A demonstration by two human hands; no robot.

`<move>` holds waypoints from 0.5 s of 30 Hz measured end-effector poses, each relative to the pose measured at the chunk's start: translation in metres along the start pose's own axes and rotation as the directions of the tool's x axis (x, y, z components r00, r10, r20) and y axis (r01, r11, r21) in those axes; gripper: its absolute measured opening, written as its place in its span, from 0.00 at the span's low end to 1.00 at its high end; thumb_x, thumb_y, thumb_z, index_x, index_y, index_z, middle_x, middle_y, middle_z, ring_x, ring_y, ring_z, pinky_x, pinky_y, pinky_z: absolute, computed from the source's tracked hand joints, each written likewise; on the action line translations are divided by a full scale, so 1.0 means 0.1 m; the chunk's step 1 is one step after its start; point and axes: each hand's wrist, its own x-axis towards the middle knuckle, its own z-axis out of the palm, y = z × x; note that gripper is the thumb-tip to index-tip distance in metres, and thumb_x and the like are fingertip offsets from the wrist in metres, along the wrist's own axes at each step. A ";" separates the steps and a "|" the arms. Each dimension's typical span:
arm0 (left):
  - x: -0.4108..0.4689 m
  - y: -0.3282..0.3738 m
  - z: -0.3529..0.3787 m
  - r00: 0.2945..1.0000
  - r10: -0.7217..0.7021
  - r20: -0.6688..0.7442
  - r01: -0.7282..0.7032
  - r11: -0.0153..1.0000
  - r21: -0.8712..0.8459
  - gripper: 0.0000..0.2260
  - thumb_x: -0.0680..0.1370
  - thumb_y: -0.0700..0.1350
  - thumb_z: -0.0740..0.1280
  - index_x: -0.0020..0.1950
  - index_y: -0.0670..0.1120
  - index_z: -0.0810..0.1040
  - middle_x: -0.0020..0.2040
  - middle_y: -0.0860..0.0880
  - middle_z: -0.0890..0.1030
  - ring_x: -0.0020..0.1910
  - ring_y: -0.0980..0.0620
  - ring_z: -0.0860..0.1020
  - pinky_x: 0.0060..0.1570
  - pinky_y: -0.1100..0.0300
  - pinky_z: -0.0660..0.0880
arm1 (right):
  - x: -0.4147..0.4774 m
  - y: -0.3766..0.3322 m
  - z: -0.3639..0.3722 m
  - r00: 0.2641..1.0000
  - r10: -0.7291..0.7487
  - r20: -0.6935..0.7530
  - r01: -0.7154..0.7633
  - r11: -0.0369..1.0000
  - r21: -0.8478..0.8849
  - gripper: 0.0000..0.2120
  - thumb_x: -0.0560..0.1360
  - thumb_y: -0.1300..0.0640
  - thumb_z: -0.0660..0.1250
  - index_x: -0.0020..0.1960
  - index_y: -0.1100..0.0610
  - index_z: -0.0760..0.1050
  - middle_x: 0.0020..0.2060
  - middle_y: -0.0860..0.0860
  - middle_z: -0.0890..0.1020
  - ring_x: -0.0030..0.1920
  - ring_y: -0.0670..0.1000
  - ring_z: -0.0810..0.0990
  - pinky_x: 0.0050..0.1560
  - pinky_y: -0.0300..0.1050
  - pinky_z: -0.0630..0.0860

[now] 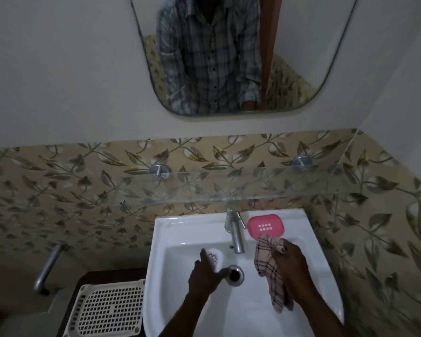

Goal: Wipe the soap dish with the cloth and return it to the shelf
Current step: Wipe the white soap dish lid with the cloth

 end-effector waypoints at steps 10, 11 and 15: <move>-0.33 0.44 -0.13 0.944 0.330 0.017 -0.214 0.649 -0.730 0.18 0.72 0.59 0.65 0.62 0.65 0.73 0.65 0.52 0.77 0.59 0.59 0.80 0.52 0.67 0.79 | -0.34 -0.24 0.78 0.990 0.131 0.053 -0.141 0.949 0.284 0.10 0.71 0.59 0.73 0.52 0.56 0.82 0.41 0.52 0.86 0.41 0.52 0.86 0.46 0.53 0.84; -0.34 0.47 -0.14 0.942 0.335 0.002 -0.231 0.655 -0.719 0.21 0.72 0.57 0.65 0.65 0.62 0.70 0.66 0.53 0.76 0.59 0.63 0.79 0.50 0.70 0.78 | -0.32 -0.27 0.84 0.982 0.176 0.069 -0.189 0.907 0.376 0.08 0.72 0.61 0.72 0.51 0.57 0.82 0.40 0.54 0.87 0.41 0.54 0.86 0.46 0.55 0.84; -0.29 0.50 -0.22 0.937 0.349 -0.012 -0.249 0.642 -0.725 0.20 0.77 0.49 0.61 0.69 0.61 0.66 0.64 0.57 0.75 0.57 0.64 0.79 0.47 0.72 0.77 | -0.36 -0.32 0.90 0.975 0.172 0.142 -0.223 0.731 0.645 0.10 0.74 0.66 0.67 0.51 0.55 0.83 0.42 0.53 0.87 0.44 0.54 0.87 0.45 0.51 0.83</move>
